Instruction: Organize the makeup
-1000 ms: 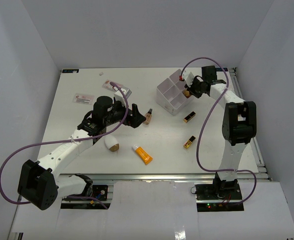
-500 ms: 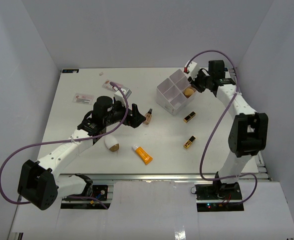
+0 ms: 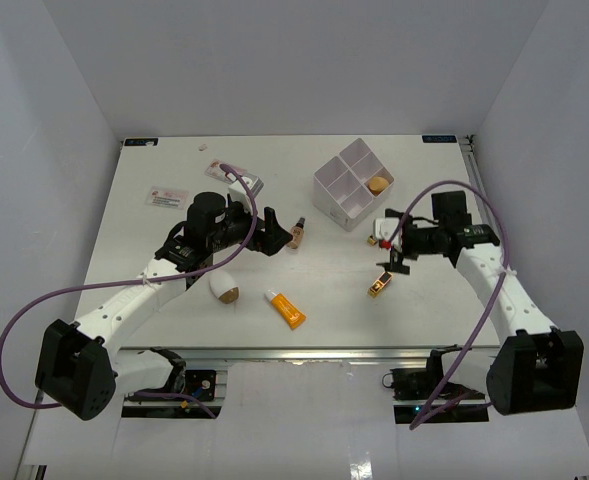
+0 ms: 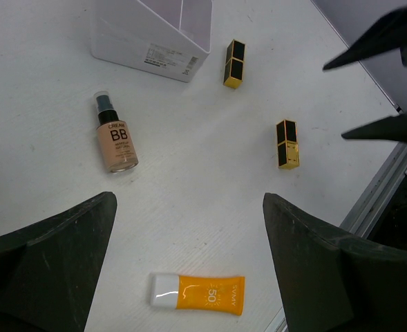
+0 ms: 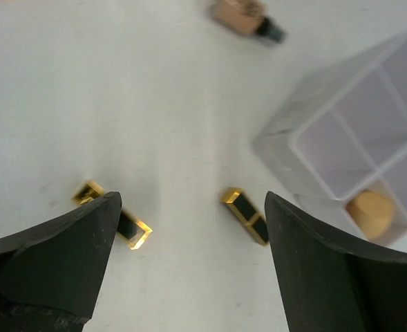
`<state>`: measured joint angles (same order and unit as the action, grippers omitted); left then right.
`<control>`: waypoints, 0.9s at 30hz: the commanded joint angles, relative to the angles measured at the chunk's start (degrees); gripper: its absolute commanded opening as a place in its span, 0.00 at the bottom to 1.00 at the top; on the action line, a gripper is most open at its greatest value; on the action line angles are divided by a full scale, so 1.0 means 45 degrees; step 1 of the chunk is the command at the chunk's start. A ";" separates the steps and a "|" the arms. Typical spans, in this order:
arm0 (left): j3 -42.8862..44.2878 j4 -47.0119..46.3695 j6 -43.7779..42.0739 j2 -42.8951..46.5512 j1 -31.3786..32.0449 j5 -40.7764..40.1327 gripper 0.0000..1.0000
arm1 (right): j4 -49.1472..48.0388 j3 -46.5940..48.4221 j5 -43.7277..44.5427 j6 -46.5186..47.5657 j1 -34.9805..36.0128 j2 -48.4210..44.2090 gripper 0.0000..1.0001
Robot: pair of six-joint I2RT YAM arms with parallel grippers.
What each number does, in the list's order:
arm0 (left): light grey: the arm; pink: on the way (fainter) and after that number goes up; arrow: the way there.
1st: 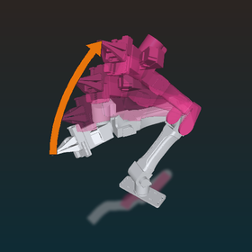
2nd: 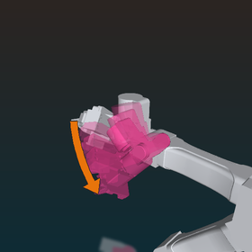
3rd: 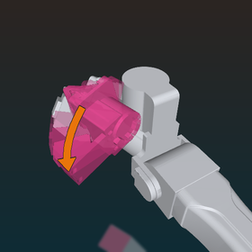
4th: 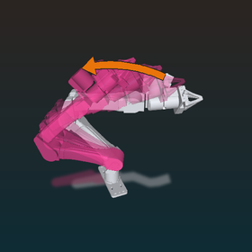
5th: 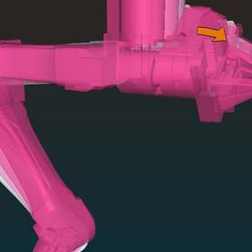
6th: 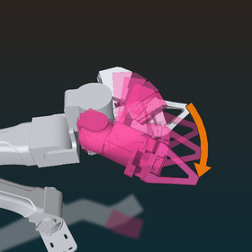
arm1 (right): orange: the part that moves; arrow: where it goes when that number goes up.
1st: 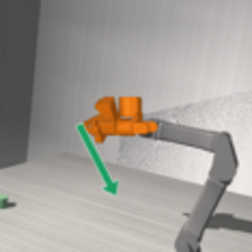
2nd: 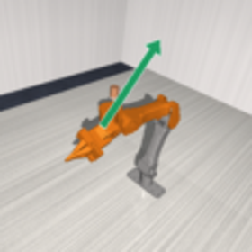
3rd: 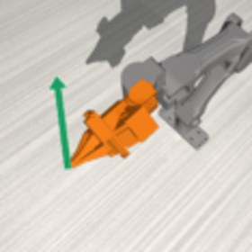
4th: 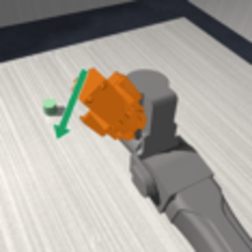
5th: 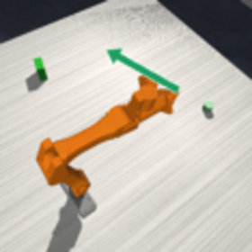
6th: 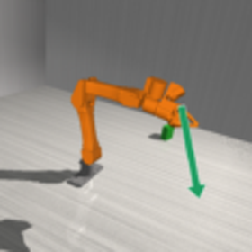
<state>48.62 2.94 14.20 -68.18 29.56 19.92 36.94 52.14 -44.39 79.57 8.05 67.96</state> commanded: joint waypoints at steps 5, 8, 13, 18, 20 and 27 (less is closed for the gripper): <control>0.0230 -0.0105 -0.0127 0.0114 0.0013 -0.0091 0.98 | 0.4851 -0.0572 0.0501 0.7296 0.0327 0.0037 0.96; 0.0231 -0.0087 -0.0144 0.0155 0.0013 -0.0091 0.98 | 0.4334 -0.0568 0.1354 0.7077 0.0641 0.0818 0.99; 0.0231 -0.0087 -0.0172 0.0230 0.0013 -0.0097 0.98 | 0.3056 -0.0655 0.2661 0.6229 0.1512 0.1945 1.00; 0.0243 -0.0087 -0.0141 0.0230 0.0013 0.0018 0.98 | 0.1881 -0.0529 0.3588 0.5304 0.1946 0.2934 0.92; 0.0270 -0.0087 -0.0127 0.0248 0.0013 0.0064 0.98 | 0.1697 -0.0419 0.3840 0.5134 0.1960 0.3268 0.90; 0.0289 -0.0106 -0.0116 0.0327 0.0013 0.0112 0.98 | 0.0979 -0.0423 0.5085 0.4708 0.2019 0.4085 0.76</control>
<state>48.62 2.96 14.00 -68.18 29.57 19.92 44.35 48.65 -25.56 102.36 16.87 85.06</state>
